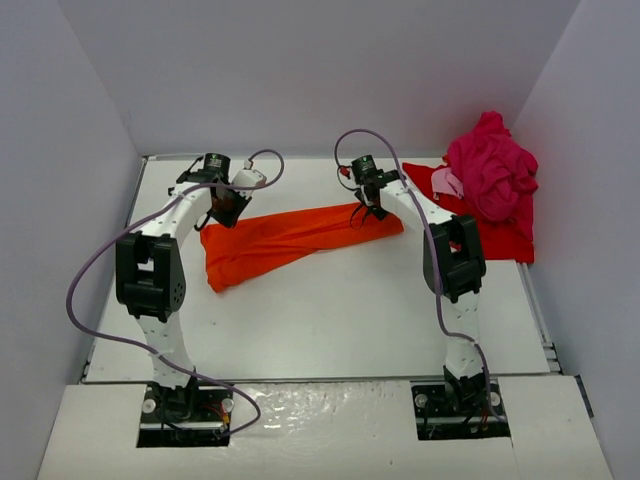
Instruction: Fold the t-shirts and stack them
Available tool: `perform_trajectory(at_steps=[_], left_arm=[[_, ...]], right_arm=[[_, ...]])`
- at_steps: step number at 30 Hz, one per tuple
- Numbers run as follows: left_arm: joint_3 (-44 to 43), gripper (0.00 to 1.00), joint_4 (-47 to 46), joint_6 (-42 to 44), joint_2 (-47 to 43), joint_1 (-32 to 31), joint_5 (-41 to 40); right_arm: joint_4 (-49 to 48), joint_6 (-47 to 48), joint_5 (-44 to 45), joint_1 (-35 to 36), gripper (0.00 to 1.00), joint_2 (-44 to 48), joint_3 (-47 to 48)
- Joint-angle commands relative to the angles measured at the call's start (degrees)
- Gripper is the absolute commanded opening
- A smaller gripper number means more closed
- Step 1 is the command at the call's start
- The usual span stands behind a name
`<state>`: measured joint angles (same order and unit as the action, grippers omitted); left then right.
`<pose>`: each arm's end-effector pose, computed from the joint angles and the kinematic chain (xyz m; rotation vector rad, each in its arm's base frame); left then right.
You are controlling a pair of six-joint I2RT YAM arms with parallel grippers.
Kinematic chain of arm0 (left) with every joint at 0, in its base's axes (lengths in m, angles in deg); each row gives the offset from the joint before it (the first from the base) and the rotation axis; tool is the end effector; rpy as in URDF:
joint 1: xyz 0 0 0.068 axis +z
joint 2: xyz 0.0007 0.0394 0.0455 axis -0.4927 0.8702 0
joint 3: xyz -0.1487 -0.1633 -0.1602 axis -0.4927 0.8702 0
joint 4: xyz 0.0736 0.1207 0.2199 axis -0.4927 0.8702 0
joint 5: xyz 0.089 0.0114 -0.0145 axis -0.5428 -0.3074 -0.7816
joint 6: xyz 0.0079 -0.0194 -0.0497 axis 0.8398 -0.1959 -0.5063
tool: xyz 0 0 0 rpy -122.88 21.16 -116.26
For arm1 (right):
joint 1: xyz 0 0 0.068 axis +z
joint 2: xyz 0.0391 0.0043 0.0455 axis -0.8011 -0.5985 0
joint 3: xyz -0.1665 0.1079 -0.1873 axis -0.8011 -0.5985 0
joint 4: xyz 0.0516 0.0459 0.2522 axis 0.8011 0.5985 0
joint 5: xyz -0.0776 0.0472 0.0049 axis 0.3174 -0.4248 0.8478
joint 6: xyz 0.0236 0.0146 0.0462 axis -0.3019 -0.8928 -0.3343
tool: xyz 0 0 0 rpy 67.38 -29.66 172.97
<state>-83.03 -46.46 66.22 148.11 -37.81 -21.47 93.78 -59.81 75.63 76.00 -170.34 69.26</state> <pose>0.4180 -0.0698 0.2498 0.8352 2.3933 -0.1991 0.4607 0.1772 0.2091 -0.7528 2.2316 -0.5275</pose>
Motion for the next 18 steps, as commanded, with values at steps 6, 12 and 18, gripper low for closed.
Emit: perform_trajectory(at_steps=[6,12,18], left_arm=[[-3.2,0.09,0.8,1.3,0.7,0.5,-1.7],[-2.4,0.04,0.9,1.8,1.0,0.7,-2.0],[0.7,0.0,-0.4,2.6,-1.6,0.9,-2.1]], right_arm=[[-1.8,0.2,0.3,-1.4,0.45,5.6,0.4],[0.6,2.5,-3.5,-1.7,0.47,2.5,4.4],[5.6,3.2,-10.5,-1.6,0.46,-2.5,13.8]])
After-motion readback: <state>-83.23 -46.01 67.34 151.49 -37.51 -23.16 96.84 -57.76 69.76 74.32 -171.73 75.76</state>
